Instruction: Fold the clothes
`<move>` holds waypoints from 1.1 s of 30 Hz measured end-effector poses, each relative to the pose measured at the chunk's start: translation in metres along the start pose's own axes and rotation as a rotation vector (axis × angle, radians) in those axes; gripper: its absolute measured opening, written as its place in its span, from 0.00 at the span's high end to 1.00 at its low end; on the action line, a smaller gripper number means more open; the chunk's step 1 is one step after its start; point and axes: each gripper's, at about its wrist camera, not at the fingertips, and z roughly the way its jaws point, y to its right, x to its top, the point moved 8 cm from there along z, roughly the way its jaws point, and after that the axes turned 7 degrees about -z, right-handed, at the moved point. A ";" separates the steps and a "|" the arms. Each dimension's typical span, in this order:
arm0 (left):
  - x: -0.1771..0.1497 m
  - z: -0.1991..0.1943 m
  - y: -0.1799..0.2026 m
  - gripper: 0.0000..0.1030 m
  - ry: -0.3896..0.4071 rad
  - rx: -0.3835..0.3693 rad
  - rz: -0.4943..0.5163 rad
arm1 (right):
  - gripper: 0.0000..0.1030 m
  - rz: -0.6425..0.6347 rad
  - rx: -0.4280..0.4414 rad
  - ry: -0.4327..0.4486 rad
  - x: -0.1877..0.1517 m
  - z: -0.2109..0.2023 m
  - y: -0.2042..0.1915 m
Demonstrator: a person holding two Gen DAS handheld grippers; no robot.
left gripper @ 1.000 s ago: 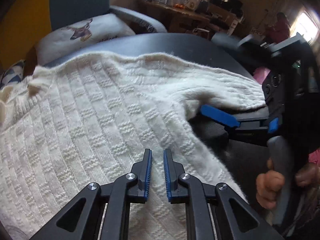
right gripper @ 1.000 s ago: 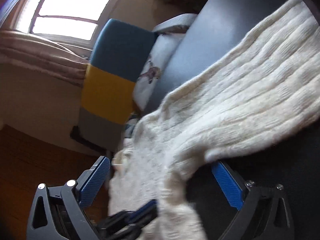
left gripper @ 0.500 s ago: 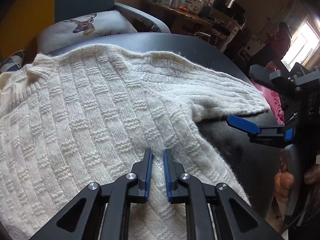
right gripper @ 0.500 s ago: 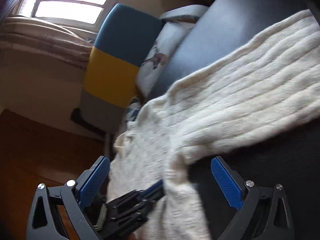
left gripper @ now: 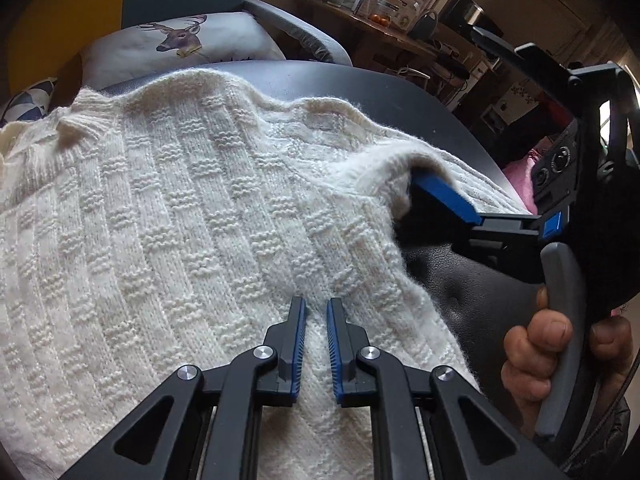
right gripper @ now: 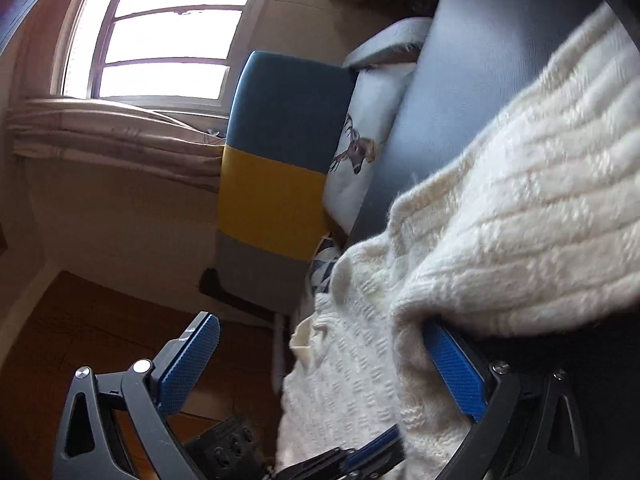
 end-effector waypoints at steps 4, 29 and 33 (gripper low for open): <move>0.006 -0.013 0.014 0.90 0.038 -0.052 0.006 | 0.00 -0.055 -0.145 0.007 0.027 -0.016 0.016; -0.007 0.027 0.077 0.88 -0.197 -0.052 0.363 | 0.00 -0.597 -1.103 -0.232 0.108 -0.153 0.150; 0.017 0.012 0.067 0.88 -0.163 -0.141 0.252 | 0.00 -0.585 -1.055 -0.221 0.119 -0.156 0.150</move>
